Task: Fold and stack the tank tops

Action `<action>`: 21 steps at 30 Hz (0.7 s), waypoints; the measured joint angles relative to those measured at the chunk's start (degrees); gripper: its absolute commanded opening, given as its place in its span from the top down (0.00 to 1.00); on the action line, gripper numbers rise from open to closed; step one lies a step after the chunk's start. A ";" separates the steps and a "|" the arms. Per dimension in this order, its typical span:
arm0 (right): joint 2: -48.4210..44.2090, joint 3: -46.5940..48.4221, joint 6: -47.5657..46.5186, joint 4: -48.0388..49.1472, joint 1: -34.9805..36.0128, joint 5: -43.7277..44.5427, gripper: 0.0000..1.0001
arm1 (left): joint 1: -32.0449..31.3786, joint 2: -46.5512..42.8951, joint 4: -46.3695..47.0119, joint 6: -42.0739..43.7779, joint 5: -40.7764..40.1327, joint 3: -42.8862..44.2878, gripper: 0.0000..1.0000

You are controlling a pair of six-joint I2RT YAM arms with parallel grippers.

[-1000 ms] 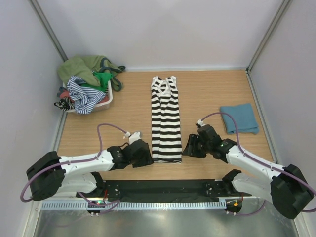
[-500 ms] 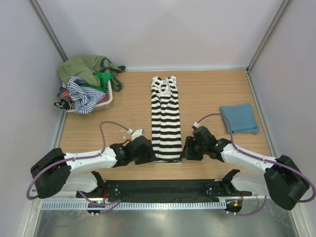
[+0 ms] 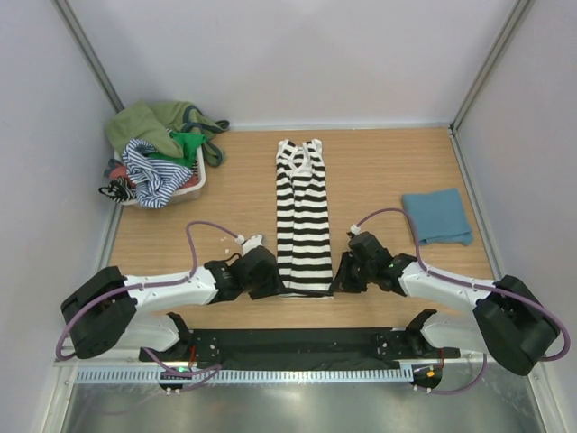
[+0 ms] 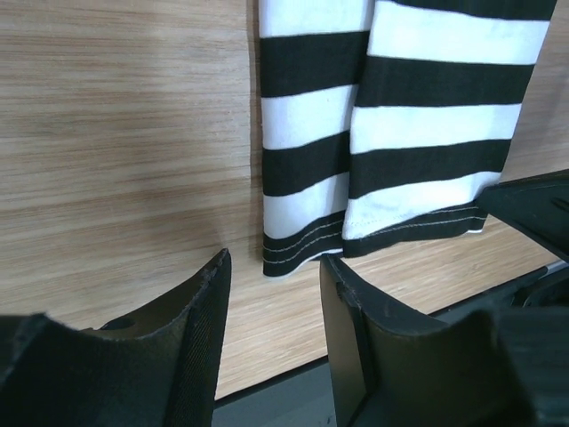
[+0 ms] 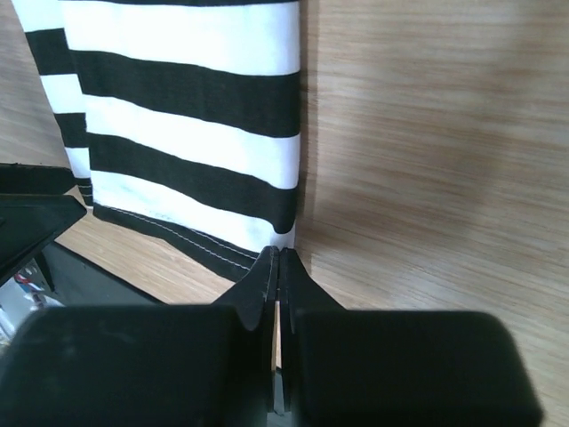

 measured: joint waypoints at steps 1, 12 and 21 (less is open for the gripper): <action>0.00 -0.28 0.20 0.13 0.00 0.02 0.99 | 0.15 0.04 0.02 0.00 0.00 0.00 0.55; -2.32 -2.08 0.46 0.28 0.15 0.00 0.99 | 0.76 2.05 1.97 -0.20 1.29 0.28 0.62; -2.36 -2.25 0.46 0.17 0.20 -0.02 0.99 | 0.85 5.44 5.38 -0.59 3.91 0.63 1.00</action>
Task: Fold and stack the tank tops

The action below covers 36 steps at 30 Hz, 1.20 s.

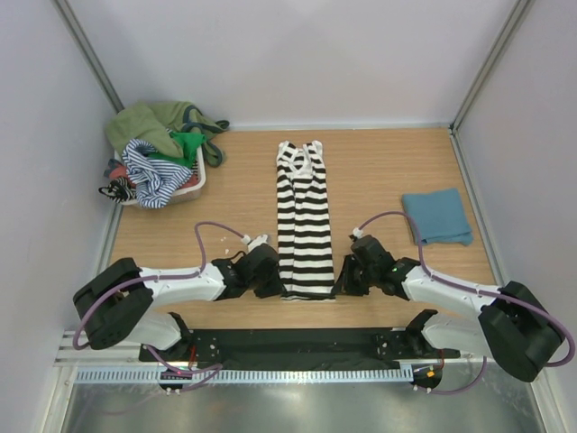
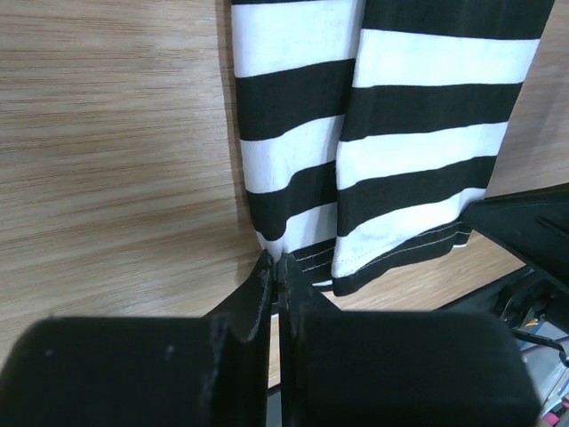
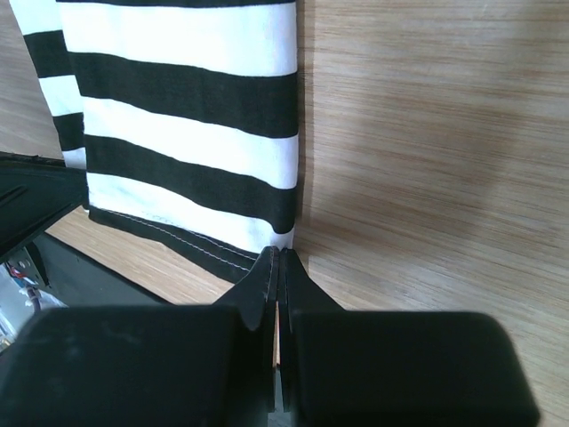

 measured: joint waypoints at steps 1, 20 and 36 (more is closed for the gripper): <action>-0.13 0.00 -0.02 -0.20 0.00 0.00 0.99 | 0.00 -0.04 0.00 0.00 0.11 0.00 1.00; -7.78 10.38 -2.54 -12.35 0.02 1.90 0.99 | 0.57 -8.96 -12.07 2.75 -1.62 7.19 1.00; 9.53 35.60 -11.63 -19.96 -3.65 9.11 0.99 | 14.01 -4.48 -17.20 10.38 0.48 20.92 0.99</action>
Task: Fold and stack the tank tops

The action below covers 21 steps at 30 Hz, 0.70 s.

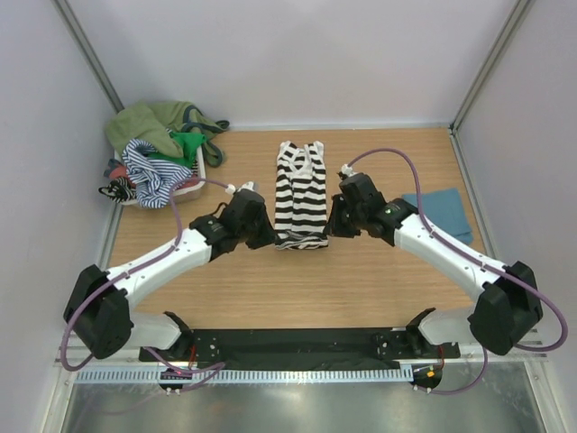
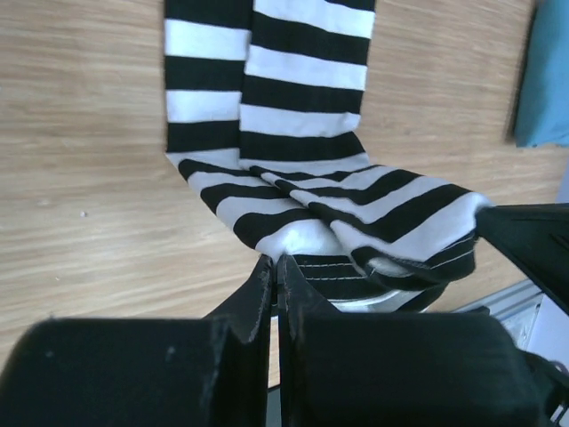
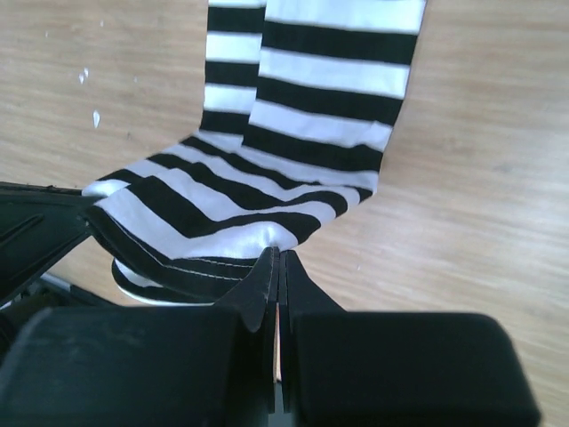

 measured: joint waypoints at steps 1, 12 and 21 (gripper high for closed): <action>0.83 0.98 -0.44 -0.11 -0.59 0.00 0.99 | 0.70 1.03 0.02 0.33 0.37 0.72 0.99; 14.53 13.27 -5.25 -1.18 -7.82 -1.77 0.99 | 8.81 14.80 0.96 1.97 7.04 9.14 1.00; 20.94 19.78 -6.82 -2.08 -11.21 -2.69 0.99 | 10.82 21.27 0.79 3.37 9.60 17.75 1.00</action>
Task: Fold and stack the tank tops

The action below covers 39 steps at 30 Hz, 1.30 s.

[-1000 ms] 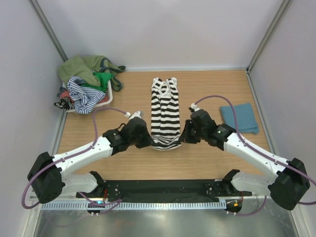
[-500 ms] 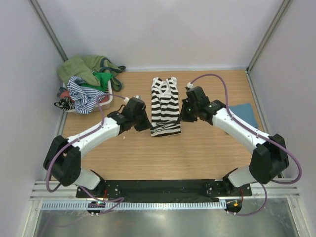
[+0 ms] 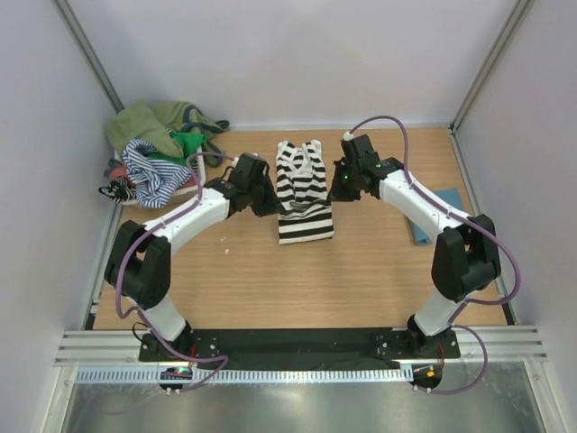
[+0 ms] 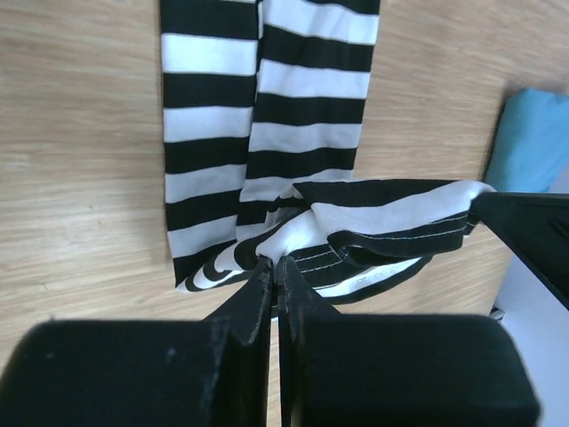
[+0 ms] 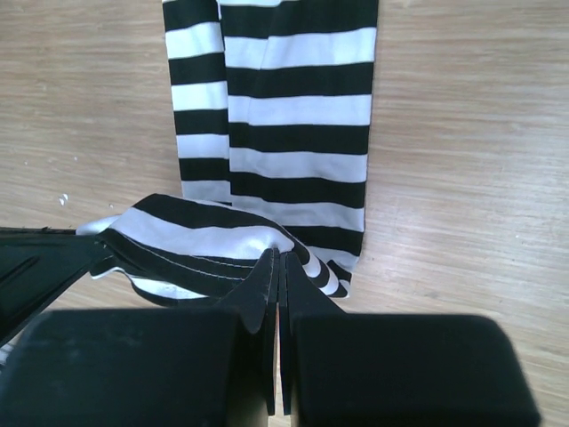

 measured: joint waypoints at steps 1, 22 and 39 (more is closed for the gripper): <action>0.55 0.76 -0.02 -0.20 -0.33 -0.20 0.99 | 0.24 0.28 -0.31 0.04 0.13 0.79 1.00; 11.72 12.85 -1.05 -1.77 -3.74 -2.38 0.99 | 5.29 9.53 -2.14 1.38 3.13 11.45 1.00; 23.12 20.46 -0.55 -1.40 -5.90 -4.42 0.99 | 6.47 18.75 -3.23 1.55 4.48 18.93 1.00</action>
